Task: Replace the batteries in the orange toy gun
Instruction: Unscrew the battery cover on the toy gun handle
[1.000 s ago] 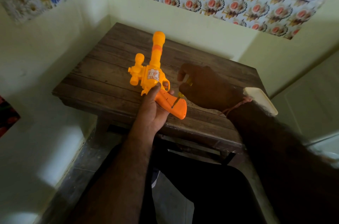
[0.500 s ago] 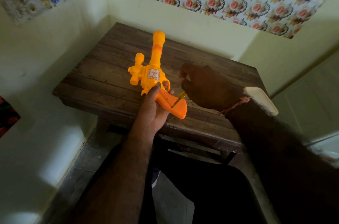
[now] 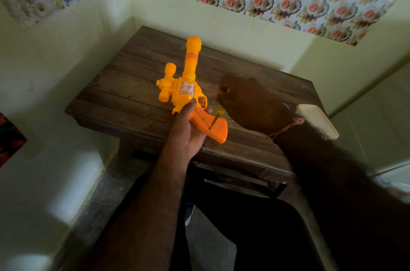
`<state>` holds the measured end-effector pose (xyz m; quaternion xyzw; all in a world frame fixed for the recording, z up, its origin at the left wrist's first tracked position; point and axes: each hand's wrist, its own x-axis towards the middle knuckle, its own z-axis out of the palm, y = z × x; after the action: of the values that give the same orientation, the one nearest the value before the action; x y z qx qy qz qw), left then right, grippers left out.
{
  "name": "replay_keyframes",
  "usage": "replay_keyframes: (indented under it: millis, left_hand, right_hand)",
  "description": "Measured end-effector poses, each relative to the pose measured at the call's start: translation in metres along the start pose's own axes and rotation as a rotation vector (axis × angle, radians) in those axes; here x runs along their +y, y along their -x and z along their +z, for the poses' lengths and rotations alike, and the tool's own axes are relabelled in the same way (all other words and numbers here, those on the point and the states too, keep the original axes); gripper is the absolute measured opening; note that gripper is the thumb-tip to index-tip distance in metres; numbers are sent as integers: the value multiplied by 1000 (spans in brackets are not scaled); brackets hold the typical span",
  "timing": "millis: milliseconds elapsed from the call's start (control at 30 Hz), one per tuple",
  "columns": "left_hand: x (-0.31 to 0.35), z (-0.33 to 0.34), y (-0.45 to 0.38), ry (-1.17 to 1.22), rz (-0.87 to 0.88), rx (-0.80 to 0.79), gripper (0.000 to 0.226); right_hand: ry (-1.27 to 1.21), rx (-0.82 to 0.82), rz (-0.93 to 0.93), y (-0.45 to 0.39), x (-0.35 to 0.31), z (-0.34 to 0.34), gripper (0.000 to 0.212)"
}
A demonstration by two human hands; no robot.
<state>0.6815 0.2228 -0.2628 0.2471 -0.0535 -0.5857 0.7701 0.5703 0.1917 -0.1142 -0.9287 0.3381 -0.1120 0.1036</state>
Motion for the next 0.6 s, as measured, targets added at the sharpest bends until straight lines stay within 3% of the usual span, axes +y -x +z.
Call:
replay_keyframes:
  millis: [133,300,433,600]
  left_hand:
    - [1,2,2,21,3,-25,32]
    - [1,0,2,24,8,-50,43]
    - [0,1,1,4,18,-23,49]
    - [0,1,1,4,30,-39,57]
  right_hand:
    - [-34,-36,16,0,1,-2,13]
    - [-53,-72,8,-1,3,-7,12]
    - [-159,118,97,7,15,-13,9]
    - [-363,393,372,27,49,7,8]
